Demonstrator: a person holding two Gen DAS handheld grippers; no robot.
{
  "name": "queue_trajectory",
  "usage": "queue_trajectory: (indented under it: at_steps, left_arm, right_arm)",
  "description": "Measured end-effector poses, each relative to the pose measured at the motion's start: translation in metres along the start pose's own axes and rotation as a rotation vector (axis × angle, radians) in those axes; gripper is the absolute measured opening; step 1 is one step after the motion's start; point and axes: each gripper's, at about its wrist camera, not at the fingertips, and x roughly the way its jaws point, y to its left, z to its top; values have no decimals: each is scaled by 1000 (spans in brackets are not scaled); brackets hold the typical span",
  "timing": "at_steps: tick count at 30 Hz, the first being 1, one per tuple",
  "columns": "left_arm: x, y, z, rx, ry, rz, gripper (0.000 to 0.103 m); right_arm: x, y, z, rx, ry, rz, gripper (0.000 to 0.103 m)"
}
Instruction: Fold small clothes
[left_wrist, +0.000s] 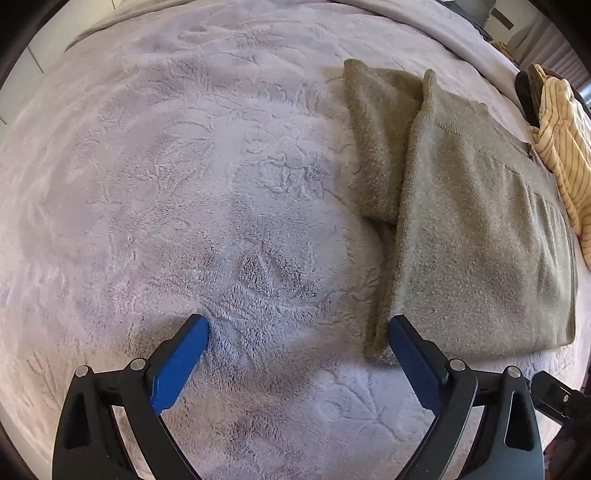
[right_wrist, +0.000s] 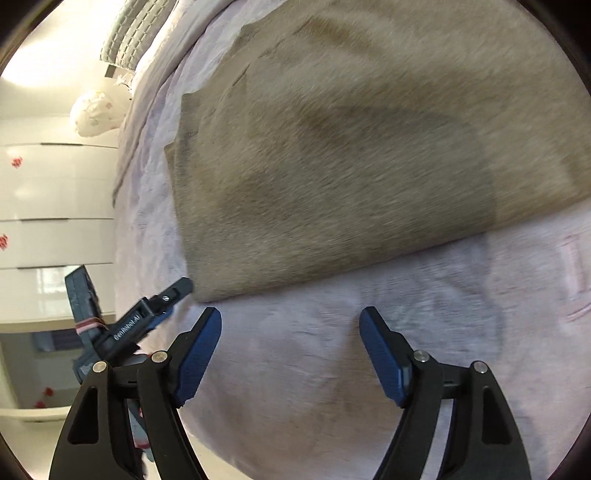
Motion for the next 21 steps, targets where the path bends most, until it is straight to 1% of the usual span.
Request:
queue_trajectory:
  at_steps: [3, 5, 9, 12, 15, 17, 18, 19, 20, 21]
  left_arm:
    - [2, 0, 4, 10, 13, -32, 98]
    - [0, 4, 6, -4, 8, -53, 98]
    - [-3, 10, 11, -43, -16, -103, 98]
    - [-5, 17, 10, -68, -23, -132, 98]
    - [-3, 19, 10, -77, -26, -149, 98]
    - [-3, 22, 9, -84, -29, -173, 98]
    - [-1, 21, 12, -92, -27, -197, 98]
    - [1, 19, 15, -100, -24, -215, 98]
    - [1, 20, 18, -115, -17, -246, 98]
    - [0, 19, 18, -123, -13, -269, 98]
  right_arm:
    - [14, 7, 1, 21, 10, 39, 80]
    - [20, 10, 2, 28, 15, 63, 80]
    - [36, 15, 7, 73, 20, 145, 80]
    - [51, 16, 12, 127, 3, 212, 80]
    - [64, 16, 16, 181, -21, 255, 80]
    - [72, 17, 18, 221, -35, 286, 80]
    - [77, 17, 19, 245, -38, 304, 78]
    - [80, 18, 20, 261, -32, 310, 72]
    - [83, 18, 21, 273, -23, 314, 36]
    - [87, 18, 23, 291, 4, 316, 9]
